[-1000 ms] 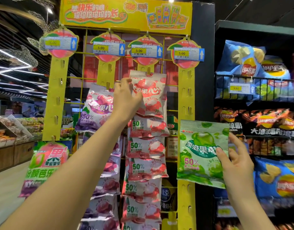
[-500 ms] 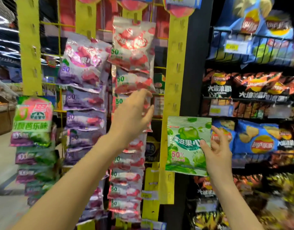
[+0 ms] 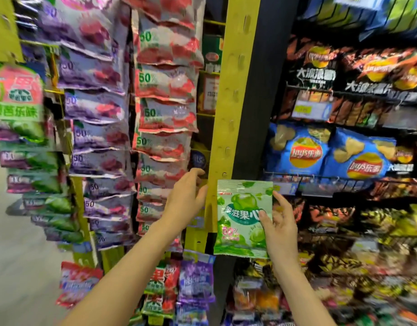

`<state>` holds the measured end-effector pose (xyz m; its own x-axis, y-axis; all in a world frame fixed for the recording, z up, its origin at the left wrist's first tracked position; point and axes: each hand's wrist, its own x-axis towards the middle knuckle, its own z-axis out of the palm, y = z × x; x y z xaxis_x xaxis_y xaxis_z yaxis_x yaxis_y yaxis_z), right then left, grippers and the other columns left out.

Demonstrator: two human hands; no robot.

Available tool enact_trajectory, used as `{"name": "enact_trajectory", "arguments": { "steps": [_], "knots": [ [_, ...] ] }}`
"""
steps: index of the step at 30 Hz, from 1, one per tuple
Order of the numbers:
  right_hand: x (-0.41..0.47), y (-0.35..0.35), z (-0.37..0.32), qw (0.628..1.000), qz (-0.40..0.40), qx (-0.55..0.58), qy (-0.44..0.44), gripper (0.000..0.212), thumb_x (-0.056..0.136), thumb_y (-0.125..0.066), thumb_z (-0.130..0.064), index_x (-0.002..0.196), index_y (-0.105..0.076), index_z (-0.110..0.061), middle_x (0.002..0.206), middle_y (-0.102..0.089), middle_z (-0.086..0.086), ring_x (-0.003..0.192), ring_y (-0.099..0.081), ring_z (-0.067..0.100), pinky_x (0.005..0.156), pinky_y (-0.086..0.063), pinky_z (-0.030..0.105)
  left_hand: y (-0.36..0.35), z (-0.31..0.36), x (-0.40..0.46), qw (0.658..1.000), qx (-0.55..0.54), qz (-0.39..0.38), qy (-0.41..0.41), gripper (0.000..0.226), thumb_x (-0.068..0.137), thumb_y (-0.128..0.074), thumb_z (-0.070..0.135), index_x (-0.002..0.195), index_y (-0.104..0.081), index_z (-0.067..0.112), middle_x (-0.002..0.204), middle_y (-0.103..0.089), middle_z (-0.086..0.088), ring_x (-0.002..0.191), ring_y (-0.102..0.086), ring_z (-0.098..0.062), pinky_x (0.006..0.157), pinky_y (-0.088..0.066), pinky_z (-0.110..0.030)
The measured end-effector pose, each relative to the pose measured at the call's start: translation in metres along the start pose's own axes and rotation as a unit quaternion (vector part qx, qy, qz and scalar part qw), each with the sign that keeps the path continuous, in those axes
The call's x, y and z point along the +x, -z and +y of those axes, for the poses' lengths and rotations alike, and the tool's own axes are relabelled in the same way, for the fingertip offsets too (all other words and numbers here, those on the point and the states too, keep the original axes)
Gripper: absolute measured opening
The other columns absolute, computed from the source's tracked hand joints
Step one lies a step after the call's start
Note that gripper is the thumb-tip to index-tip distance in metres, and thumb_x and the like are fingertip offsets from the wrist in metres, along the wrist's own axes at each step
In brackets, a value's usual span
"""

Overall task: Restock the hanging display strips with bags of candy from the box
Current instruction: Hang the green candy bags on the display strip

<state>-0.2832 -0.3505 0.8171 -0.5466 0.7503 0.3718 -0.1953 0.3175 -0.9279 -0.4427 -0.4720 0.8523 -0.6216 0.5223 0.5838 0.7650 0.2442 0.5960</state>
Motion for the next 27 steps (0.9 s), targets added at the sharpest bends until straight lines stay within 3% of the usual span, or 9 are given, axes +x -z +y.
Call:
{"name": "enact_trajectory", "arguments": {
  "steps": [3,7,11,16,19,24,27],
  "knots": [
    [-0.007,0.002,0.017,1.0,-0.007,0.007,-0.026,0.046,0.092,-0.053,-0.006,0.124,-0.043,-0.037,0.116,-0.064,0.006,0.098,-0.065,0.014,0.07,-0.055,0.022,-0.013,-0.006,-0.005,1.0,-0.003,-0.016,0.02,0.035,0.092,-0.055,0.017,0.125,-0.049,0.008,0.108,-0.062,-0.009,0.095,-0.061,-0.026,0.082,-0.049,-0.039],
    [-0.018,0.001,0.034,0.998,-0.03,0.007,-0.056,0.046,0.093,-0.053,-0.007,0.123,-0.042,-0.039,0.104,-0.066,-0.003,0.088,-0.066,0.007,0.072,-0.054,0.027,-0.024,-0.01,-0.01,0.996,-0.067,-0.024,0.049,0.023,0.094,-0.051,0.015,0.116,-0.057,0.01,0.101,-0.064,-0.004,0.089,-0.06,-0.019,0.08,-0.049,-0.033],
    [-0.026,-0.006,0.049,0.995,-0.058,-0.006,-0.079,0.047,0.093,-0.055,-0.012,0.121,-0.043,-0.048,0.115,-0.064,0.007,0.106,-0.062,0.019,0.089,-0.052,0.045,-0.031,-0.016,-0.012,0.986,-0.142,-0.037,0.084,0.009,0.095,-0.05,0.016,0.098,-0.058,0.013,0.088,-0.061,0.0,0.081,-0.056,-0.013,0.074,-0.047,-0.027],
    [-0.025,-0.016,0.057,0.992,-0.081,0.013,-0.098,0.046,0.093,-0.053,-0.009,0.117,-0.043,-0.046,0.105,-0.068,0.004,0.096,-0.067,0.018,0.086,-0.053,0.049,-0.033,-0.021,-0.01,0.981,-0.169,-0.051,0.078,0.008,0.096,-0.049,0.015,0.092,-0.056,0.013,0.08,-0.058,0.002,0.074,-0.052,-0.012,0.07,-0.043,-0.029],
    [-0.026,-0.02,0.065,0.99,-0.09,0.008,-0.104,0.047,0.093,-0.054,-0.009,0.118,-0.042,-0.047,0.105,-0.068,0.003,0.098,-0.066,0.019,0.089,-0.051,0.051,-0.033,-0.021,-0.01,0.98,-0.175,-0.05,0.08,0.008,0.096,-0.049,0.015,0.091,-0.055,0.014,0.083,-0.06,-0.002,0.077,-0.055,-0.017,0.068,-0.048,-0.038],
    [-0.029,-0.021,0.074,0.988,-0.094,0.017,-0.123,0.046,0.093,-0.053,-0.008,0.13,-0.043,-0.032,0.094,-0.069,-0.003,0.093,-0.066,0.017,0.089,-0.052,0.048,-0.035,-0.019,-0.013,0.98,-0.176,-0.039,0.082,0.009,0.097,-0.047,0.016,0.095,-0.055,0.013,0.091,-0.063,-0.011,0.078,-0.057,-0.019,0.068,-0.05,-0.043],
    [-0.032,-0.022,0.078,0.987,-0.086,0.022,-0.131,0.045,0.094,-0.053,-0.009,0.124,-0.042,-0.04,0.088,-0.069,0.01,0.092,-0.064,0.033,0.088,-0.049,0.054,-0.037,-0.018,-0.013,0.98,-0.176,-0.029,0.082,0.012,0.097,-0.047,0.015,0.091,-0.054,0.022,0.085,-0.062,-0.001,0.077,-0.056,-0.014,0.068,-0.05,-0.04]
  ]
}}
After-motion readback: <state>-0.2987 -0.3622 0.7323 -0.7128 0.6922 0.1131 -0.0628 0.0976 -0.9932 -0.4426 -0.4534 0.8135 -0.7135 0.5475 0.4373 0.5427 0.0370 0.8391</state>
